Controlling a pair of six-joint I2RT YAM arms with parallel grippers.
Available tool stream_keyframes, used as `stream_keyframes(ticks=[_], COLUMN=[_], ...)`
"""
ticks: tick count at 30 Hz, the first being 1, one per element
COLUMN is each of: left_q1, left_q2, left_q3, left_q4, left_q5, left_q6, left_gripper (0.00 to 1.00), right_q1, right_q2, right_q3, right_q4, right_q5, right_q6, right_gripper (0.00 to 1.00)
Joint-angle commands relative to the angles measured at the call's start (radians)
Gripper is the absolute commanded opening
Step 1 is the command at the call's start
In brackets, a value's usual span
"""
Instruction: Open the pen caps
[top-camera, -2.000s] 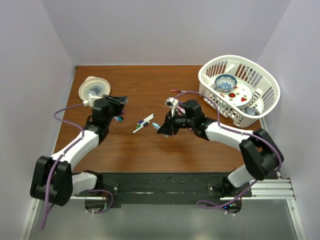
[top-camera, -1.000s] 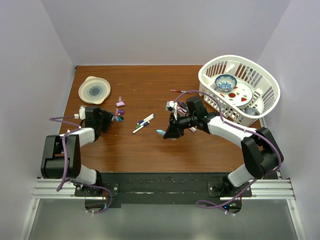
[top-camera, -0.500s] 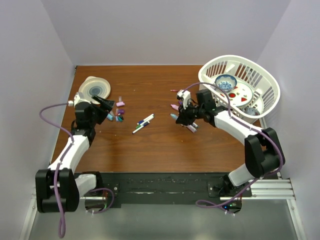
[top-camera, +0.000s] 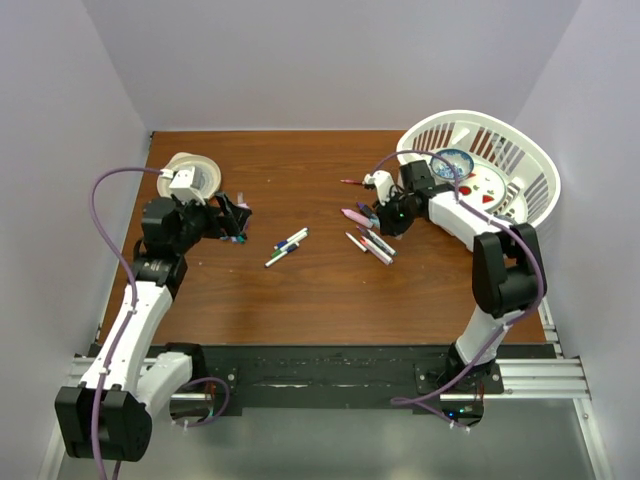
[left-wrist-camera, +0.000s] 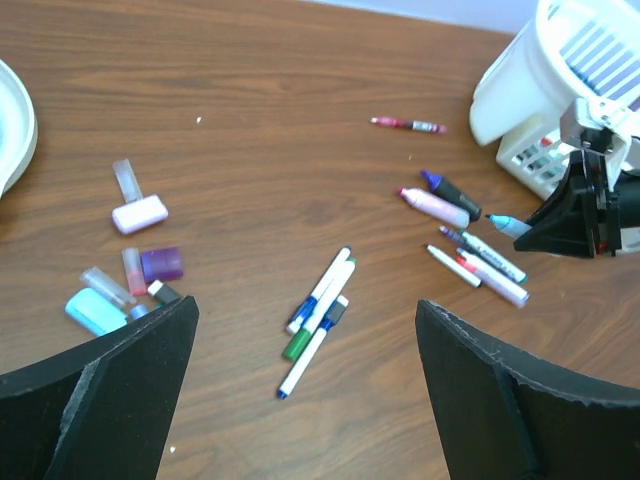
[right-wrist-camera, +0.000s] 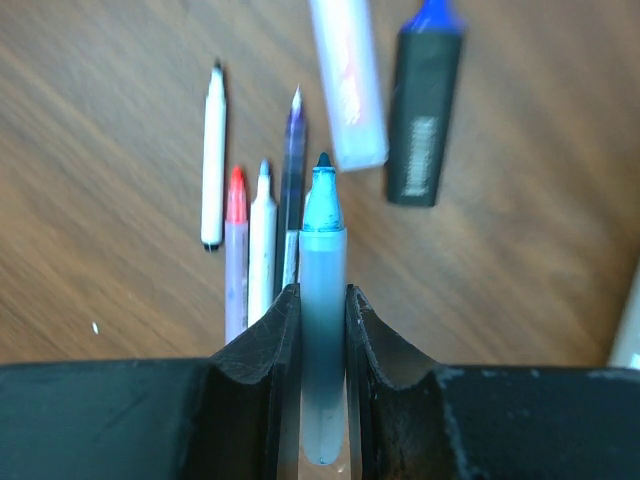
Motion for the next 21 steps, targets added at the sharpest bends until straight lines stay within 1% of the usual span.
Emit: stream_keyframes(ticks=[1,3,5,9,10,12,13,17,21], left_q1=[-0.01,-0.01,-0.01,-0.012,-0.012,-0.012,-0.012,-0.012,-0.015], left_q2=[-0.014,-0.019,-0.019,-0.016,-0.018,-0.016,-0.016,-0.004,0.016], left_q3=[-0.007,-0.009,-0.012,-0.016,-0.018,-0.018,-0.019,-0.027,-0.033], left_q4=[-0.032,-0.029,-0.025,-0.015,-0.015,-0.015,-0.015,0.005,0.022], left_q5=[-0.005,-0.002,0.013,0.034,0.035,0.038,0.038,0.096,0.136], left_q6=[0.104,0.104,0.101,0.095,0.093,0.093,0.093,0.087,0.086], left_gripper=[0.96,0.96,0.96,0.96,0.96,0.97,0.97,0.97,0.98], right_q1=[-0.035,-0.047,-0.058,-0.066,-0.067,-0.075,-0.077,-0.083,-0.092], right_q2=[0.059,0.094,0.105,0.122,0.127,0.128,0.13,0.121,0.089], right_q3=[0.074,0.094,0.089,0.086,0.088,0.089,0.088,0.083,0.086], right_q4=[-0.128,-0.148,-0.155,-0.152,-0.15,-0.151,-0.152,-0.153,-0.164], right_q5=[-0.03,-0.053,-0.061,-0.061,-0.062,-0.071,-0.077,-0.103,-0.126], right_q6=[-0.056,-0.058,-0.059,-0.052,-0.047,-0.044,-0.043,-0.035,-0.027], right_gripper=[0.06,0.08,0.13,0.2,0.23,0.27,0.3,0.35,0.37])
